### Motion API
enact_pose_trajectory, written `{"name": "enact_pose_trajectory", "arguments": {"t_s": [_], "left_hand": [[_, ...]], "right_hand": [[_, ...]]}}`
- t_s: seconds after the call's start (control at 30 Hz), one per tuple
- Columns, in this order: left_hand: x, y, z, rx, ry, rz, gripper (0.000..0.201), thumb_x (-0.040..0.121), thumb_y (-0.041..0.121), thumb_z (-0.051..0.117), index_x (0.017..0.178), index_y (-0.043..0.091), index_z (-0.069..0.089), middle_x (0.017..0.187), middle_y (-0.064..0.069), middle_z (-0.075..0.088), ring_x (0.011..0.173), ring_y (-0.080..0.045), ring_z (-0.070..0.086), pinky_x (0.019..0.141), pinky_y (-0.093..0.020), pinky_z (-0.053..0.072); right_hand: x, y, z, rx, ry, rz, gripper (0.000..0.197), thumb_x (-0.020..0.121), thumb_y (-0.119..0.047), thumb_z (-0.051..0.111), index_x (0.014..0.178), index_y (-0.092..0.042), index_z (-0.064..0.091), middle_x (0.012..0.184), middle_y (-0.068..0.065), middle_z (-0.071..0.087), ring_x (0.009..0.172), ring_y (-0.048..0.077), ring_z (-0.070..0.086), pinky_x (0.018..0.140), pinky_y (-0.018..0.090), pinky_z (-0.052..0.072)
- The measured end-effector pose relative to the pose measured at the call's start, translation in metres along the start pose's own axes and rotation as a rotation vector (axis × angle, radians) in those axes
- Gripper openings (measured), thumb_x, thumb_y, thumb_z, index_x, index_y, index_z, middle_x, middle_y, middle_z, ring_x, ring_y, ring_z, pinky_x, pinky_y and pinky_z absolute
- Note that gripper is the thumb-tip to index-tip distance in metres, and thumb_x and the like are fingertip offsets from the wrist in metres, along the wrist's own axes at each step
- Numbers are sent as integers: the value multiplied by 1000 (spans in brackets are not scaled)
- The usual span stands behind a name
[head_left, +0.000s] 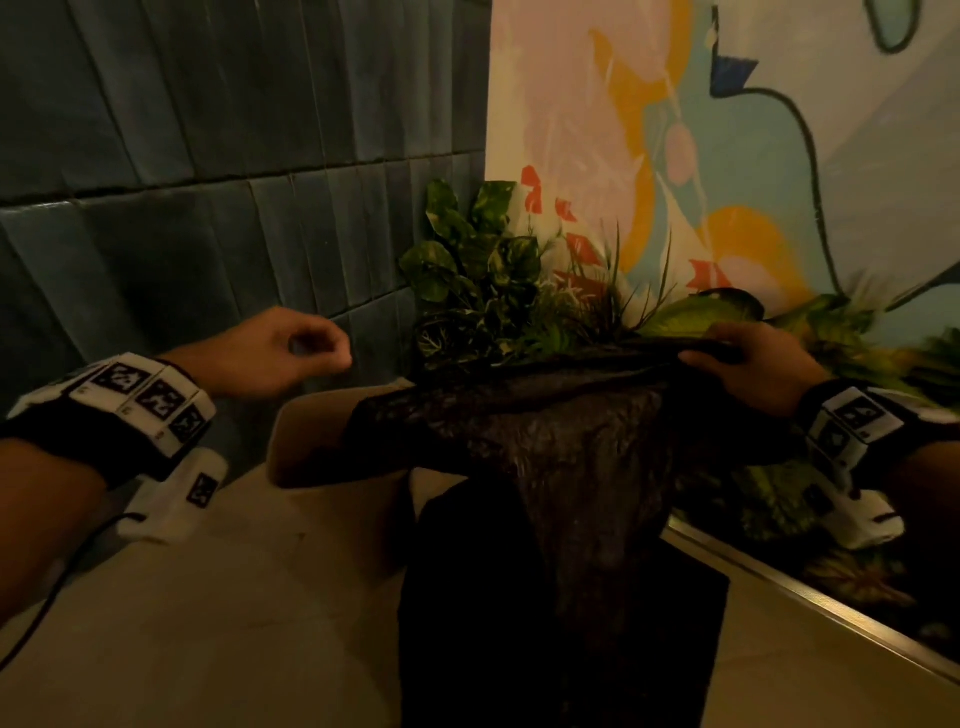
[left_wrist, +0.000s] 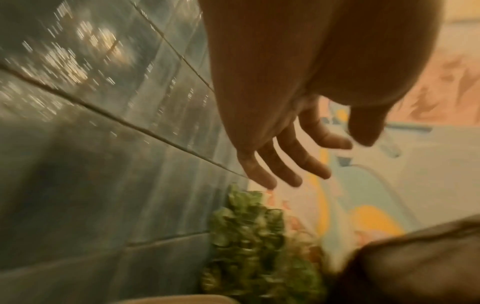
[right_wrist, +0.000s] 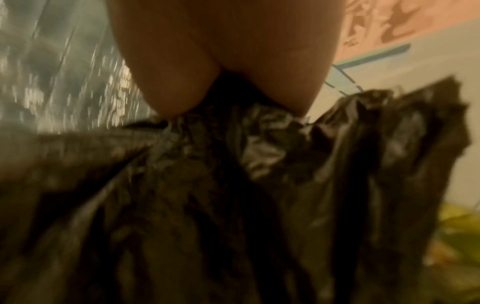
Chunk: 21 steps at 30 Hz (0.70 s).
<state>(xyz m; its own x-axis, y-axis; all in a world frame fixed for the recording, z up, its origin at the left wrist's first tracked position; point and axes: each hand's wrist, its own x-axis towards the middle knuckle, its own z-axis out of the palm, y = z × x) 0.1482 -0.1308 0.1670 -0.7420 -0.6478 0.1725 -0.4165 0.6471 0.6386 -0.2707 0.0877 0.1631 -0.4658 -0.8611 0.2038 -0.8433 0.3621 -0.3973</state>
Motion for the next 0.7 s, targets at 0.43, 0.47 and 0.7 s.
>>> {"name": "enact_pose_trajectory", "arguments": {"t_s": [0.43,0.47,0.7], "left_hand": [[62,117,120,-92,-235,112,53,69,40,79,112,15,60,101,5,66,91,-8,63,81,-31,52],[65,118,119,-70,-197,143,28,76,31,76,92,12,65,83,3,65,74,-7,61,69,-30,49],[53,78,64,-115,-133,193,14,87,5,62,89,15,72,80,6,66,77,-1,57,74,-26,44]], "right_hand": [[-17,-97,0,263,-44,-355,24,77,-42,72,76,-17,69,71,2,66,62,7,58,58,19,45],[-19,-98,0,278,-65,-343,29,73,-47,73,79,-19,69,73,-1,67,63,5,59,58,17,45],[-22,-52,-4,54,-225,-152,21,72,-45,75,82,-28,70,86,8,72,79,24,67,73,40,56]]}}
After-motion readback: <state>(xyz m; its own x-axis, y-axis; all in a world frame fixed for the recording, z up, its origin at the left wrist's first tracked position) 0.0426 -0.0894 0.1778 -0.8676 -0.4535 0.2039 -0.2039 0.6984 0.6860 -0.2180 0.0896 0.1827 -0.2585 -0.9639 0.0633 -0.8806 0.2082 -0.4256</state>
